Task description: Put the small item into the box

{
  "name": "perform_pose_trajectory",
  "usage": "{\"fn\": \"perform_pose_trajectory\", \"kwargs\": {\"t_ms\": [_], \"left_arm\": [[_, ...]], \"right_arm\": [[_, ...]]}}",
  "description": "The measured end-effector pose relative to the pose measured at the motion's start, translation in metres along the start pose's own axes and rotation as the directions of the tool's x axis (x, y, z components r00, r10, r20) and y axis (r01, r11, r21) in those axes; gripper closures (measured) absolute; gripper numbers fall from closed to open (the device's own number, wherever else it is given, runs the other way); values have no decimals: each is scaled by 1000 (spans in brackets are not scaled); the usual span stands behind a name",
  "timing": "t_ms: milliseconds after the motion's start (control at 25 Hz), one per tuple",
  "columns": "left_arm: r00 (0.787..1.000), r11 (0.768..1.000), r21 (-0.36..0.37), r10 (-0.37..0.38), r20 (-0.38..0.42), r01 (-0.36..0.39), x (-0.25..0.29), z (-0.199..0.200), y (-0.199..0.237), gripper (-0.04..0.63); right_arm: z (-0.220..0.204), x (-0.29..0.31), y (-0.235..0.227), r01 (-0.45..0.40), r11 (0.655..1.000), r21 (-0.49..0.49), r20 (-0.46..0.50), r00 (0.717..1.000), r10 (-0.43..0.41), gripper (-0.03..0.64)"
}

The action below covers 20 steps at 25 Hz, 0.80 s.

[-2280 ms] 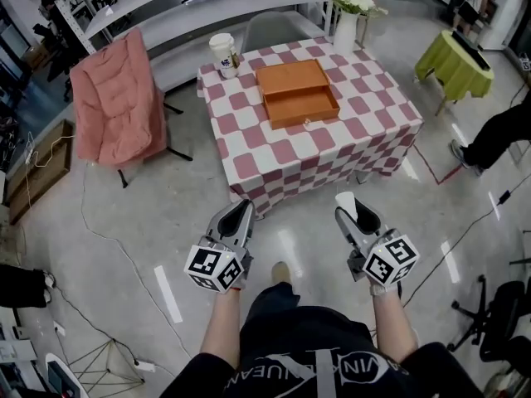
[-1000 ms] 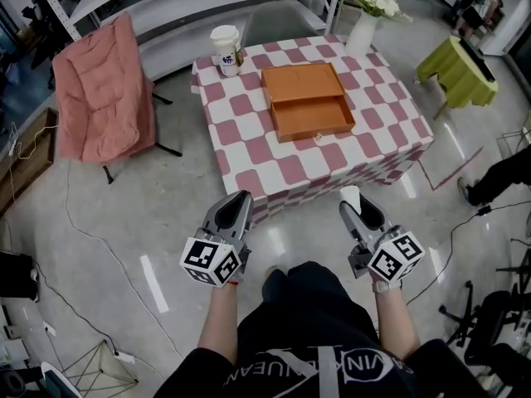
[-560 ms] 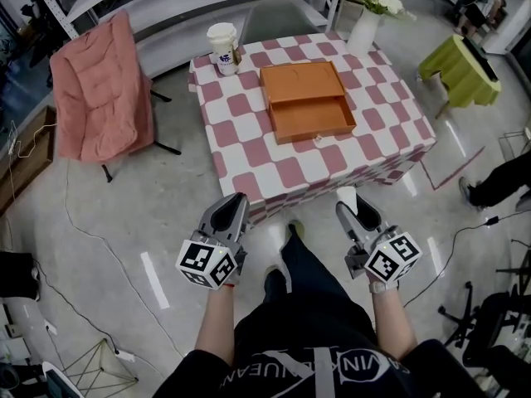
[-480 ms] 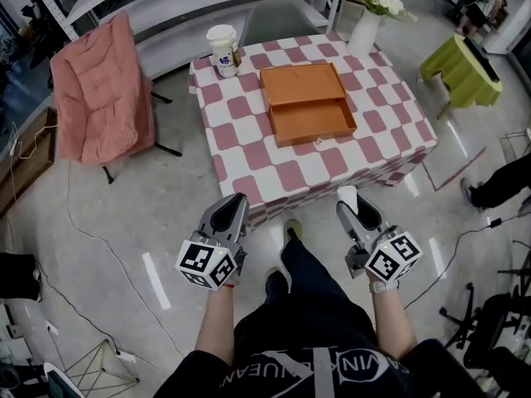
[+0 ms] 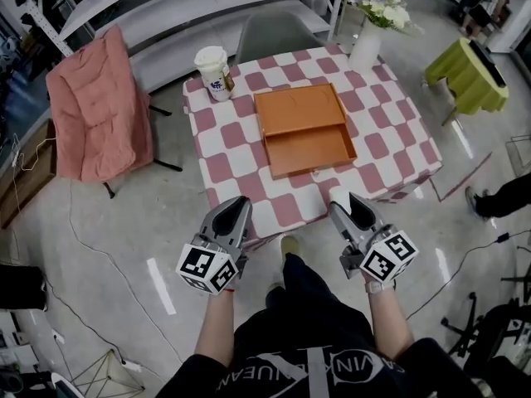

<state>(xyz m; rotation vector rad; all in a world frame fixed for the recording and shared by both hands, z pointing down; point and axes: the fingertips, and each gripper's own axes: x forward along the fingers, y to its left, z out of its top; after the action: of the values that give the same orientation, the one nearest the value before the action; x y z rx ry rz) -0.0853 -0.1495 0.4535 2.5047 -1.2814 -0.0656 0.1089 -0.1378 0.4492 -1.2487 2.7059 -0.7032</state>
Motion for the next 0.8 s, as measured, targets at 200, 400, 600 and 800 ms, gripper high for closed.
{"fn": "perform_pose_trajectory", "kwargs": {"t_ms": [200, 400, 600, 800], "left_arm": [[1000, 1000, -5, -11, -5, 11, 32, 3, 11, 568], [1000, 1000, 0, -11, -28, 11, 57, -2, 20, 568], [999, 1000, 2, -12, -51, 13, 77, -8, 30, 568], [998, 1000, -7, 3, -63, -3, 91, -10, 40, 568]], "right_arm": [[8, 23, -18, -13, 1000, -9, -25, 1000, 12, 433], [6, 45, -37, -11, 998, -58, -138, 990, 3, 433], [7, 69, -50, -34, 995, -97, -215, 977, 12, 433], [8, 93, -58, -76, 985, -154, -298, 954, 27, 433]]}}
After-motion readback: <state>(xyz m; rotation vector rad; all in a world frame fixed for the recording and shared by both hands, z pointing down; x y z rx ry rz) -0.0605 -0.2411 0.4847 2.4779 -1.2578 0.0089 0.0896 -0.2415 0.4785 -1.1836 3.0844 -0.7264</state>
